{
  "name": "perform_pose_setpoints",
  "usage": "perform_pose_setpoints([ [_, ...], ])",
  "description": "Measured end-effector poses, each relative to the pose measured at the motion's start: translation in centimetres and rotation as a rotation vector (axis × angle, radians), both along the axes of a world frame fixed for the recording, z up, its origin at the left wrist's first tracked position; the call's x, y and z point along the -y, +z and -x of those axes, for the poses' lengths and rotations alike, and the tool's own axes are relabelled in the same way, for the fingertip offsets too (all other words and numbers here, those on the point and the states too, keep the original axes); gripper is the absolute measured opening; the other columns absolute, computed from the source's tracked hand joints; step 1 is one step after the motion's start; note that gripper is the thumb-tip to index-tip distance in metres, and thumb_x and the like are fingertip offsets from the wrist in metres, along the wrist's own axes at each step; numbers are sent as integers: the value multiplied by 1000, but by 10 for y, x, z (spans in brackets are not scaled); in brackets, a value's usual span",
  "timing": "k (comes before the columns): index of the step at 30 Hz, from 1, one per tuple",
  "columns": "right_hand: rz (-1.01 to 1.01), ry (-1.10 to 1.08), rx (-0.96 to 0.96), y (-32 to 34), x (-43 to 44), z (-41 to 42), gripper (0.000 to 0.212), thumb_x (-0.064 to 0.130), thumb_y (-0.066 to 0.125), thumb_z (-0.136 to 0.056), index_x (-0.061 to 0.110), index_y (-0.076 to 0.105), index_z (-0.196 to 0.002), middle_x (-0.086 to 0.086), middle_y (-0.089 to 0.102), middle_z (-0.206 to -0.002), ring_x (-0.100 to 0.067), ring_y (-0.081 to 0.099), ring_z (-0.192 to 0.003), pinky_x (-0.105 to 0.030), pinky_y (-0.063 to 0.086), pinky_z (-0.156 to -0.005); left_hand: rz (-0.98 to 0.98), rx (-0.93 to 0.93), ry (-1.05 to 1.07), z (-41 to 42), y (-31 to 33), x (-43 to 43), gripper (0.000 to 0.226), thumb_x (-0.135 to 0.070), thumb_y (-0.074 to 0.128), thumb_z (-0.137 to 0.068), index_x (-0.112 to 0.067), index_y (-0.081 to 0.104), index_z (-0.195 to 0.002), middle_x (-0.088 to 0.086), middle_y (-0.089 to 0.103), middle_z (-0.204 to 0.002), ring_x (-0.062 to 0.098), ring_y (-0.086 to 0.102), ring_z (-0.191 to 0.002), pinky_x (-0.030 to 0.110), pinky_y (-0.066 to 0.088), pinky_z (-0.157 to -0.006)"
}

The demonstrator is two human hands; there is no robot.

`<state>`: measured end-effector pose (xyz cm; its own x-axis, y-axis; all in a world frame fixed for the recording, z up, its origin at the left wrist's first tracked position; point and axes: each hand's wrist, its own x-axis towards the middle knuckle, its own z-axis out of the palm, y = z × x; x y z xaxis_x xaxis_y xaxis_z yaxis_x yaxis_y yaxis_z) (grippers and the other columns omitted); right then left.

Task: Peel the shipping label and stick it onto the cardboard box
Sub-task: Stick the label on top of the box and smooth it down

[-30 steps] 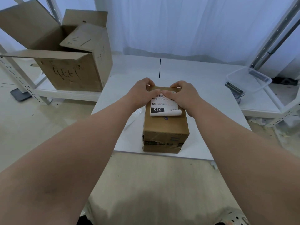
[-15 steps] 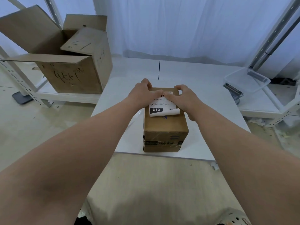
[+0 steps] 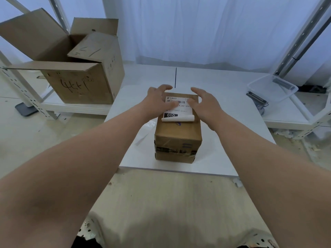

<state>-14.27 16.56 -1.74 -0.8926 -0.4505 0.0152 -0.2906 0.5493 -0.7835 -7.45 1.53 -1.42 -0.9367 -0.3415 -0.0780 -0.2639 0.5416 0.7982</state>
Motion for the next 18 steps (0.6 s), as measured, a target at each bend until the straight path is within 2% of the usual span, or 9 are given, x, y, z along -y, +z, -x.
perform_pose_setpoints([
  [2, -88, 195, -120, 9, -5, -4, 41, 22, 45, -99, 22, 47, -140, -5, 23, -158, -21, 22, -144, -25, 16, -114, 185, -51, -56, -4, 1, 0, 57, -37, 60, -89, -30, 40, -141, 5, 24, -148, 26, 41, -125, 33, 40, -102],
  [3, -122, 302, -147, 11, -7, -5, 38, 20, 42, -100, 22, 52, -136, -2, 29, -156, -20, 21, -145, -27, 12, -115, 302, -74, -107, -5, 2, 1, 54, -41, 57, -91, -31, 41, -141, 3, 22, -152, 26, 31, -135, 36, 29, -110],
  [5, -142, 428, -84, 10, -11, -7, 40, 14, 37, -97, 24, 58, -130, 9, 41, -147, -15, 25, -142, -36, 13, -120, 514, 1, -248, -10, 1, 5, 52, -50, 44, -93, -38, 36, -143, -4, 18, -158, 25, 13, -145, 42, 12, -117],
  [8, -186, 380, -22, 7, -21, -4, 44, 17, 31, -98, 29, 52, -135, 11, 35, -152, -15, 16, -146, -45, 8, -120, 639, 236, -272, -22, -4, 19, 57, -67, 28, -89, -52, 17, -143, -11, 3, -160, 25, -4, -147, 51, -2, -117],
  [11, -204, 306, 29, 7, -30, -2, 48, 49, 34, -92, 35, 51, -135, 8, 32, -155, -18, 7, -148, -49, 2, -120, 643, 283, -206, -33, -3, 27, 59, -71, 25, -87, -55, 12, -142, -8, -1, -160, 26, -7, -147, 53, -3, -117],
  [13, -119, 237, 159, 10, -33, -2, 58, 64, 41, -81, 39, 54, -132, 6, 30, -156, -18, 11, -147, -44, 7, -118, 645, 287, -196, -34, 0, 26, 59, -69, 26, -88, -54, 12, -143, -5, -2, -161, 27, -7, -147, 53, -2, -117],
  [15, -37, 260, 245, 11, -31, -5, 47, 51, 41, -90, 31, 59, -128, 9, 42, -146, -15, 26, -139, -30, 16, -106, 659, 278, -200, -37, 3, 20, 57, -65, 28, -90, -51, 14, -144, -5, -3, -161, 27, -7, -147, 52, -1, -117],
  [17, -32, 311, 278, 17, -25, -14, 48, 44, 30, -95, 24, 63, -124, 12, 50, -133, -14, 36, -128, -27, 17, -97, 669, 260, -219, -38, 4, 16, 54, -62, 28, -92, -51, 16, -144, -6, -5, -160, 26, -8, -147, 51, -2, -116],
  [18, -50, 333, 269, 19, -21, -18, 51, 47, 27, -95, 26, 66, -120, 11, 52, -132, -14, 38, -126, -29, 19, -99, 664, 256, -229, -38, 4, 14, 53, -62, 27, -93, -51, 17, -144, -7, -5, -160, 25, -8, -147, 51, -2, -116],
])
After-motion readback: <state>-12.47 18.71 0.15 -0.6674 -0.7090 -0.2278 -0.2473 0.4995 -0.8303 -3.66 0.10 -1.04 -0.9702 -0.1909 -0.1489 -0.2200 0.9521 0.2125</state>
